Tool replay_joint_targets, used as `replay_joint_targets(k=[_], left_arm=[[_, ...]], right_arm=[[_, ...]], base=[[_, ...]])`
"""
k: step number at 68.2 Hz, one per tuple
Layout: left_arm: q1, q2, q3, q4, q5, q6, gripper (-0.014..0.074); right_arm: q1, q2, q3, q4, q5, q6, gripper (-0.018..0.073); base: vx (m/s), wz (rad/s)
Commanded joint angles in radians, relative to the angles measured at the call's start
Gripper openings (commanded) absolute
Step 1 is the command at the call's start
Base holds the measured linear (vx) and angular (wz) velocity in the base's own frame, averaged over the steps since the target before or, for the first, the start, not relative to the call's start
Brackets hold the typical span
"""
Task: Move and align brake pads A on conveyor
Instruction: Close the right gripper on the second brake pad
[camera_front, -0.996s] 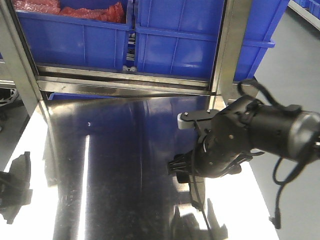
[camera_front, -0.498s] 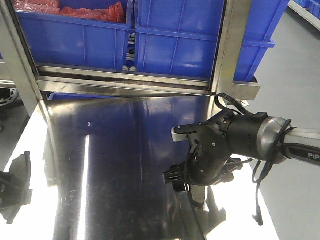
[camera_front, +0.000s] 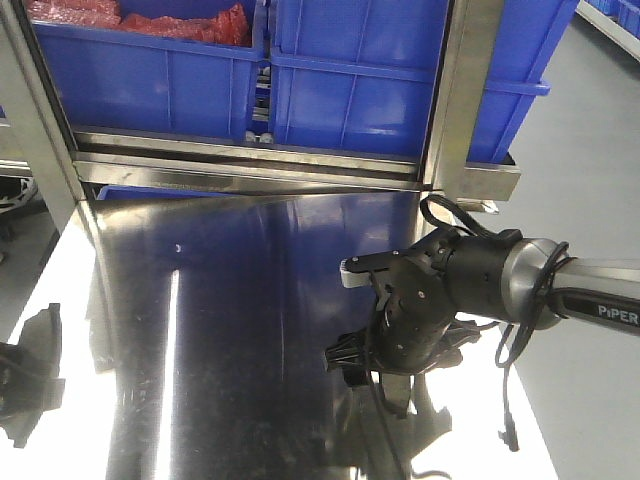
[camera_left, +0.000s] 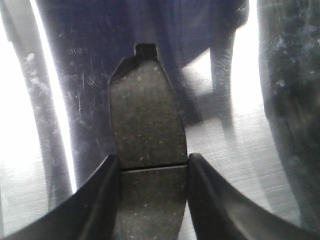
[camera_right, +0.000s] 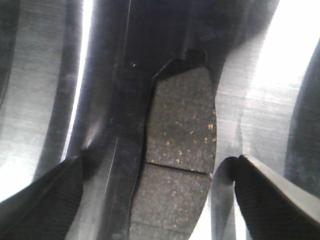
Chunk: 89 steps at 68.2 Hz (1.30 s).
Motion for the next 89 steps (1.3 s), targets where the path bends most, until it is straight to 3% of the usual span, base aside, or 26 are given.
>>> replay_joint_targets(k=[1,51,76,89], left_arm=[[-0.004,-0.014,-0.022,-0.005,-0.057,0.000,0.0183],[-0.004,-0.014,-0.022,-0.005,-0.057,0.000,0.0183],[-0.004,-0.014,-0.022,-0.005,-0.057,0.000,0.0183],[-0.004,-0.014,-0.022,-0.005,-0.057,0.000,0.0183]], right_arm=[[-0.004,-0.040,-0.027,-0.016,-0.027,0.002,0.0555],[-0.004,-0.040,-0.027,-0.017,-0.032,0.001,0.0106],[-0.004,-0.099,-0.024,-0.030,-0.074,-0.004,0.0066],[-0.004,-0.162,0.043,-0.030,-0.166,-0.004,0.0067]], base=[[0.00,0.00],[0.00,0.00],[0.00,0.00],[0.00,0.00]])
